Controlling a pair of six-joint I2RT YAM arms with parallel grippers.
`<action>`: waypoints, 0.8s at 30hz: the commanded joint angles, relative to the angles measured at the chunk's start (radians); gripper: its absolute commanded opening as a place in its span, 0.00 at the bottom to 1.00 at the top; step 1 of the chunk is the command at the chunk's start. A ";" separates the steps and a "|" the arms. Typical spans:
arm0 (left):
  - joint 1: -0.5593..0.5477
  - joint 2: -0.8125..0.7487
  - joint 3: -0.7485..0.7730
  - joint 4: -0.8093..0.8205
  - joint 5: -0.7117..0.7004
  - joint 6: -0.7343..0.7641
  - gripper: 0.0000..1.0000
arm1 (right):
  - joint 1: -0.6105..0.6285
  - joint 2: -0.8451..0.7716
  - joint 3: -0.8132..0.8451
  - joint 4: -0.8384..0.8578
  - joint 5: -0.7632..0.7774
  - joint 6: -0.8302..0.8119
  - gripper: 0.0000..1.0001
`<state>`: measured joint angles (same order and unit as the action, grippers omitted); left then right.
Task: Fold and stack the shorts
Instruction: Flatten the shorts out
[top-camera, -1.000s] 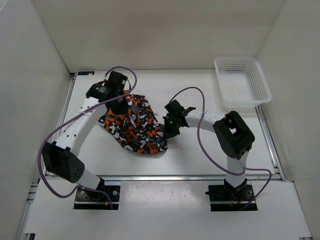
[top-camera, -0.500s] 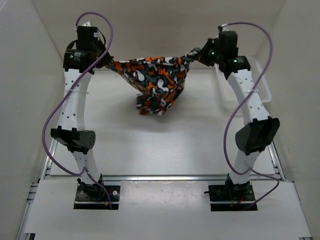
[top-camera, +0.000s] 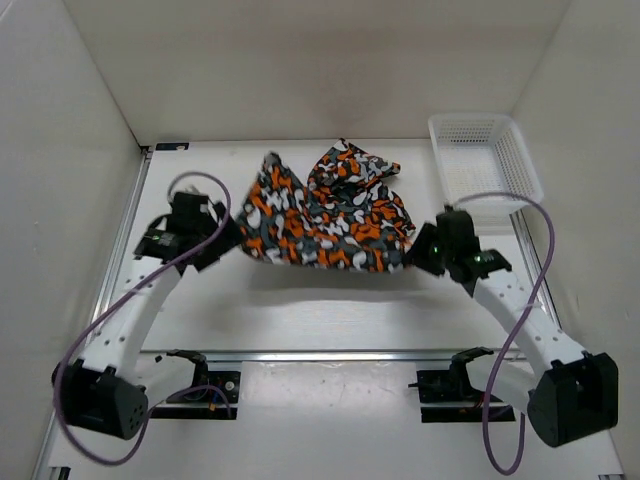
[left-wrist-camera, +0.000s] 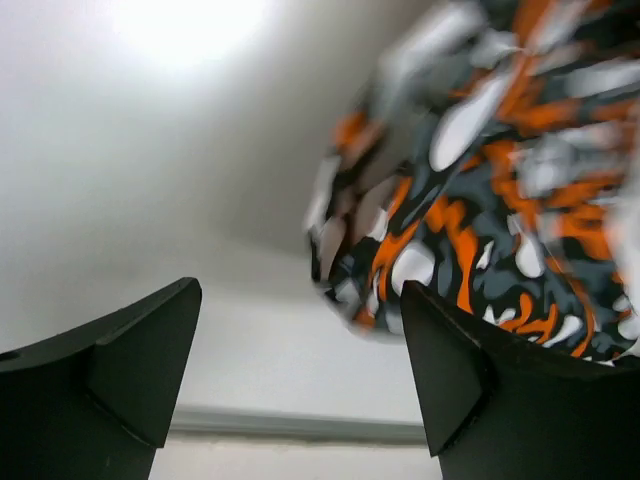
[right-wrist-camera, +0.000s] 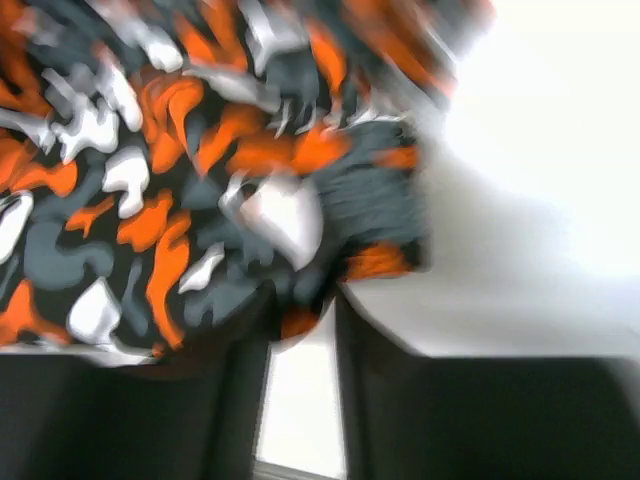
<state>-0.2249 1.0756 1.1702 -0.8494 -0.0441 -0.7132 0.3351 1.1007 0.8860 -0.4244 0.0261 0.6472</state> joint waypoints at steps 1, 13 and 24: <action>-0.005 0.012 -0.222 0.016 0.006 -0.120 0.94 | 0.007 -0.155 -0.186 -0.039 0.091 0.094 0.47; 0.032 0.057 -0.249 -0.091 -0.059 -0.182 0.83 | 0.007 -0.153 -0.182 -0.192 -0.040 0.158 0.74; -0.025 0.251 -0.385 0.068 0.035 -0.244 0.95 | -0.076 -0.153 -0.312 -0.099 -0.181 0.216 0.81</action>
<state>-0.2363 1.2778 0.7784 -0.8612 -0.0292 -0.9451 0.2943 0.9447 0.5800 -0.5766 -0.1028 0.8436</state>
